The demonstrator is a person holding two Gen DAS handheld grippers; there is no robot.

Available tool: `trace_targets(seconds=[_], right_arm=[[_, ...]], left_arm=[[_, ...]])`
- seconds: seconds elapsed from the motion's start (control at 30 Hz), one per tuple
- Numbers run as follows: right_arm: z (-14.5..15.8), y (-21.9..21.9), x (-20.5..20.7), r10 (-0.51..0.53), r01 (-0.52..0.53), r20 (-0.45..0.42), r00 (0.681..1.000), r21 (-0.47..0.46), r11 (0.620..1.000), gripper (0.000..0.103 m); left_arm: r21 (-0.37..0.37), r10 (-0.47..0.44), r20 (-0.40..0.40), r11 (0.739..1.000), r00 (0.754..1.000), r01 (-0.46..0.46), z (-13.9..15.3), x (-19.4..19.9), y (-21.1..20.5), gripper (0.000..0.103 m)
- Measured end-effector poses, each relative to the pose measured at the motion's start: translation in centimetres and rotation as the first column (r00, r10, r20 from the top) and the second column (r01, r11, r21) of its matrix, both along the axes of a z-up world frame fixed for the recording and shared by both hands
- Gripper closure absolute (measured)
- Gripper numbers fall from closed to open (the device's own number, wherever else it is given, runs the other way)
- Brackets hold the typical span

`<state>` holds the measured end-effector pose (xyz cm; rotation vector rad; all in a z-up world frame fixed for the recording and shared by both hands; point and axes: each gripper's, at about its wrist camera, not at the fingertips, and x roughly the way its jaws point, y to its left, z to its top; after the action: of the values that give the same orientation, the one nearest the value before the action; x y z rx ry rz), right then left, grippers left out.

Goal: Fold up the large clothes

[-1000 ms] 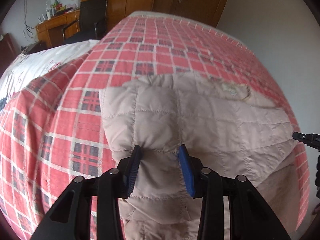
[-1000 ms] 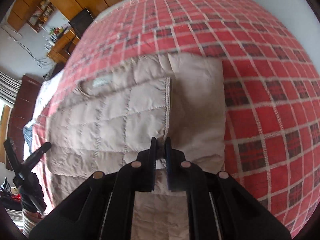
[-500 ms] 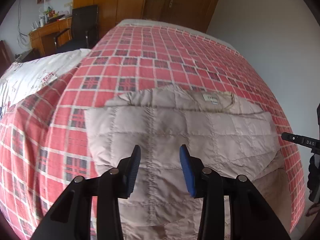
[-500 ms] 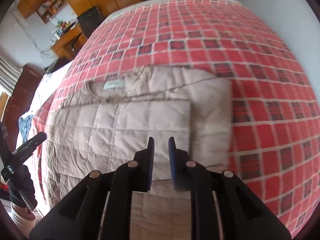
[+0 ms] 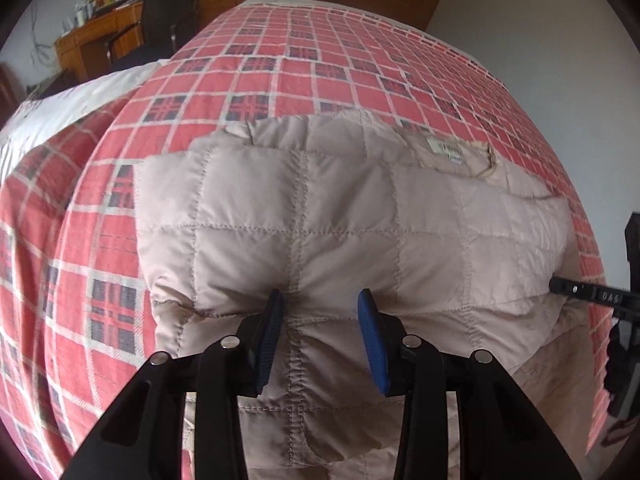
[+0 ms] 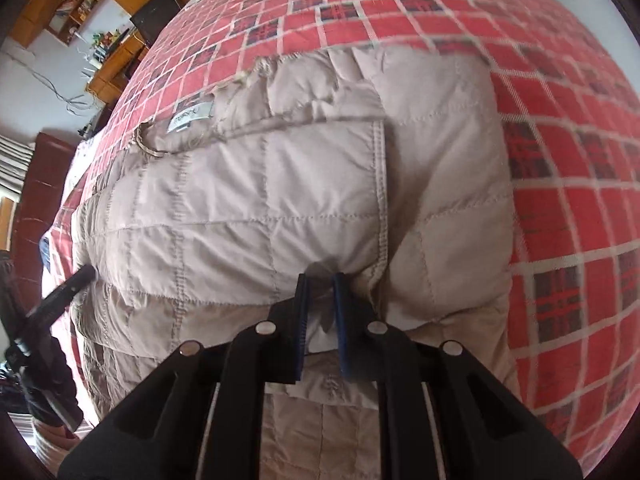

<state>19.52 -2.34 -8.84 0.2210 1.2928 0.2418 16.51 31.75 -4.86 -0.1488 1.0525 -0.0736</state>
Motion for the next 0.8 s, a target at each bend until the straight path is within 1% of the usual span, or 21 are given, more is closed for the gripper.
trace_targets(seconds=[0.03, 0.1, 0.2, 0.27, 0.33, 0.4, 0.5, 0.57, 0.63, 0.7, 0.77, 0.8], right_arm=[[0.8, 0.4, -0.2, 0.008, -0.008, 0.023, 1.000, -0.003, 1.000, 0.087], [2.1, 1.3, -0.3, 0.019, -0.019, 0.058, 0.998, 0.004, 1.000, 0.084], [2.8, 2.0, 1.0, 0.011, -0.009, 0.088, 0.996, -0.031, 0.999, 0.081], [2.3, 2.0, 2.0, -0.002, 0.004, 0.081, 0.997, -0.029, 1.000, 0.081], [0.6, 1.8, 3.2, -0.019, 0.020, 0.038, 0.999, -0.030, 0.999, 0.083], [-1.0, 1.7, 4.0, -0.018, 0.018, 0.015, 1.000, -0.006, 1.000, 0.083], [-1.6, 1.8, 3.7, -0.015, 0.016, 0.031, 0.999, -0.017, 1.000, 0.083], [-1.6, 2.1, 3.5, -0.004, 0.005, 0.037, 0.999, -0.039, 0.999, 0.083], [-1.3, 1.6, 3.6, -0.008, 0.008, 0.024, 1.000, -0.024, 1.000, 0.084], [-0.2, 0.7, 2.9, -0.023, 0.022, 0.019, 1.000, 0.028, 0.999, 0.081], [1.6, 0.0, 1.1, -0.008, 0.004, 0.064, 0.998, 0.067, 0.998, 0.073], [2.3, -0.3, 0.1, 0.005, -0.011, 0.083, 0.997, 0.071, 0.997, 0.071]], left_arm=[[0.013, -0.011, 0.028, 1.000, 1.000, 0.011, 0.8, -0.1, -0.3, 0.064], [0.044, -0.026, 0.055, 0.999, 0.998, 0.023, 1.5, 0.2, -1.1, 0.063], [0.047, -0.017, 0.033, 0.999, 0.999, 0.016, 1.0, 1.6, -1.3, 0.063], [0.058, 0.003, 0.001, 0.998, 1.000, -0.003, -0.2, 2.6, -1.1, 0.063], [0.052, 0.002, -0.030, 0.999, 1.000, 0.000, -1.4, 3.3, -0.9, 0.063], [0.046, -0.006, -0.038, 0.999, 0.999, 0.008, -2.1, 3.5, -0.9, 0.063], [0.017, 0.003, -0.045, 1.000, 0.999, -0.002, -2.6, 3.7, -0.5, 0.063], [0.024, 0.000, -0.051, 1.000, 0.999, 0.001, -2.6, 3.7, -0.6, 0.063], [0.033, 0.001, -0.055, 0.999, 0.999, 0.001, -2.1, 3.5, -0.7, 0.063], [0.023, 0.014, -0.056, 1.000, 0.998, -0.012, -0.9, 2.5, -0.4, 0.063], [0.009, 0.010, -0.033, 1.000, 0.999, -0.009, 0.6, 0.5, 0.4, 0.063], [0.019, 0.004, -0.026, 1.000, 1.000, -0.004, 1.3, -0.8, 0.8, 0.062]])
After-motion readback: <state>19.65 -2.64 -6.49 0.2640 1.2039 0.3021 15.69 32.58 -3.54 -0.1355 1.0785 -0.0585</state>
